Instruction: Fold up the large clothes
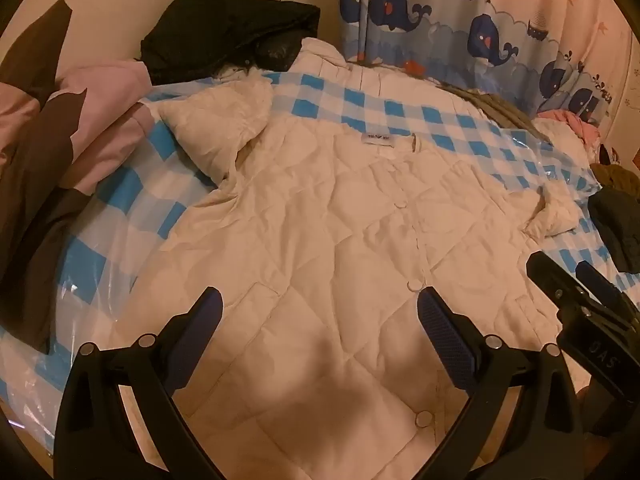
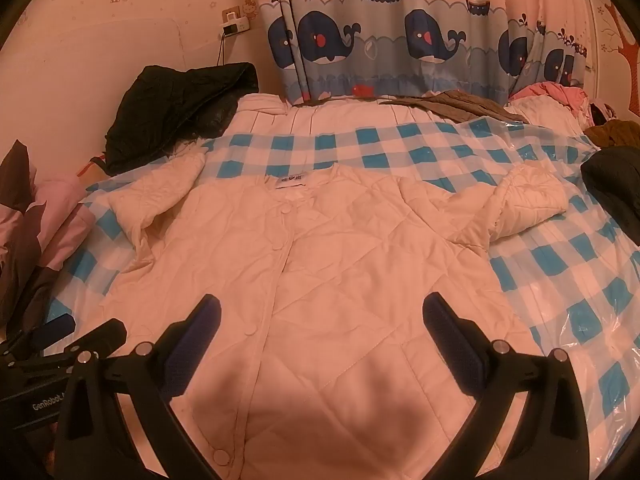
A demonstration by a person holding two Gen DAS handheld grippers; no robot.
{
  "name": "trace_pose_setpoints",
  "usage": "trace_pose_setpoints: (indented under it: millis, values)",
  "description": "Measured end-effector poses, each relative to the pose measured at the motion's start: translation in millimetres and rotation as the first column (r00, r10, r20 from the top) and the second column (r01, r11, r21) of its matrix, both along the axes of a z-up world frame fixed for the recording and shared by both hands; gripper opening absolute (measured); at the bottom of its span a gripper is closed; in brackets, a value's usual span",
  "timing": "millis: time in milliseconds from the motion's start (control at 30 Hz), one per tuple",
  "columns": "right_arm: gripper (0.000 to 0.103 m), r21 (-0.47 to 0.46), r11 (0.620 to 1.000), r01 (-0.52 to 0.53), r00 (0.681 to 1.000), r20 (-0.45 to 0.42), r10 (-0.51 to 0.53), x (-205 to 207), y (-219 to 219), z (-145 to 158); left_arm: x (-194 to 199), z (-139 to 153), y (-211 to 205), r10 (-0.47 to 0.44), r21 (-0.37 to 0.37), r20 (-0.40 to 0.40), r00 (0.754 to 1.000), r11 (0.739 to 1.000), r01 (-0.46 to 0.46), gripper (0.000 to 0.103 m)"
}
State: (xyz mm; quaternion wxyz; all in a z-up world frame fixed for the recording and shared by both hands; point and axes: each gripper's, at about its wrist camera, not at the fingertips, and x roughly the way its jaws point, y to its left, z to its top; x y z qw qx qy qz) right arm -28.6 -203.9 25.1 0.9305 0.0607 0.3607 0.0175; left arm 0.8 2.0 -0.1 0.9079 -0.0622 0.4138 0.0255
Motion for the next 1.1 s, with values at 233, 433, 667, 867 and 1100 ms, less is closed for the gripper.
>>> trace_pose_setpoints:
  millis: [233, 433, 667, 867, 1100]
  values:
    - [0.097, -0.001, 1.0, -0.003, 1.0, 0.0, 0.003, -0.1, 0.6, -0.8, 2.9, 5.3, -1.0, -0.003, 0.042, 0.009, 1.0, 0.999, 0.003, 0.094]
    - [0.097, -0.01, 1.0, -0.01, 1.0, -0.014, 0.01, 2.1, 1.1, -1.8, 6.8, 1.6, -3.6, 0.011, 0.043, -0.029, 1.0, 0.999, -0.009, 0.095]
    - [0.097, -0.032, 0.999, -0.026, 0.999, -0.034, 0.025, 3.5, 9.0, -7.4, 2.0, 0.9, -0.6, 0.002, 0.039, 0.02, 1.0, 0.999, -0.002, 0.095]
    - [0.097, -0.042, 0.999, -0.025, 0.999, -0.024, 0.024, 2.9, 10.2, -6.2, 2.5, 5.0, -9.0, -0.036, 0.063, 0.042, 0.998, 0.997, 0.034, 0.095]
    - [0.097, -0.055, 0.998, -0.027, 1.0, -0.016, 0.026, 0.4, 11.0, -3.4, 9.6, -1.8, -12.5, -0.044, 0.044, 0.014, 0.999, 0.998, 0.044, 0.095]
